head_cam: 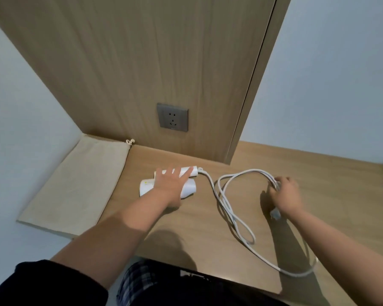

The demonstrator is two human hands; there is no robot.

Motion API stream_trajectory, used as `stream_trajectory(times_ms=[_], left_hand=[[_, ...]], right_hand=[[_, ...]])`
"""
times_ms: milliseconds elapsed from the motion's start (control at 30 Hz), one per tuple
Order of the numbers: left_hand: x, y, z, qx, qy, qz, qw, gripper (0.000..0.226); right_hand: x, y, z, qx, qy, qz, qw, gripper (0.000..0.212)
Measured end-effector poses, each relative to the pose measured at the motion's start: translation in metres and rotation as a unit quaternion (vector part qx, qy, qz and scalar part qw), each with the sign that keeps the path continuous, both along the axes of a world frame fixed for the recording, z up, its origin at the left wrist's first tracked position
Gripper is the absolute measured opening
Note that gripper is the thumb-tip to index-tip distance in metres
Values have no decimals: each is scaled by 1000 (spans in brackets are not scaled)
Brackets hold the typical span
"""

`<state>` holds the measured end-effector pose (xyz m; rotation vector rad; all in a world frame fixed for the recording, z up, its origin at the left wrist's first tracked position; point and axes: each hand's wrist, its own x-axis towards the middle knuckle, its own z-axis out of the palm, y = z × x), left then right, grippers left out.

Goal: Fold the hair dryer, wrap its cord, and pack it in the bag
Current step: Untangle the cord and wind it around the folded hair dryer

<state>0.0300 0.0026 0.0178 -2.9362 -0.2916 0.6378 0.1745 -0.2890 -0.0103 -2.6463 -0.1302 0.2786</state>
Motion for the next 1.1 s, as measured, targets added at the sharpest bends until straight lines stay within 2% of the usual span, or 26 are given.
stream_trajectory(times_ms=[67,200,300,433,533,600,700,733,867,1000,1100], left_hand=[[10,-34,3,-72,-47,-61,994,102],[20,-80,-6,-167,-91,-161,968,73],[14,-91,-23,-229,-67,-106,965,49],[3,-91,-35,-257,-19,-40,966,49],[3,-89,-35,-275,-20,-15,961,49],[4,-90,-33,-302,-24,11,953,50],[6,-91,-29,-343,-43,51,937,49],[7,-91,-27,-362,-57,73,928,48],[19,-87,-11,-431,-127,173,876,47],[38,-81,14,-498,-166,255,812,43],[45,-76,35,-539,-203,276,769,44]], right_hand=[[1,-10,-3,-7,2,-43,999,36],[-3,-24,-3,-19,119,-75,990,25],[-3,-29,-6,-24,152,-64,986,23],[-6,-27,-3,-28,173,-55,983,19],[-7,-27,0,-18,176,-52,983,18],[-5,-28,1,31,170,-66,983,15],[-1,-28,8,146,211,-97,962,11],[-1,-28,16,181,220,-95,954,10],[5,-28,52,298,263,-30,917,28],[11,-33,82,365,355,102,855,33],[13,-37,100,387,400,168,814,36]])
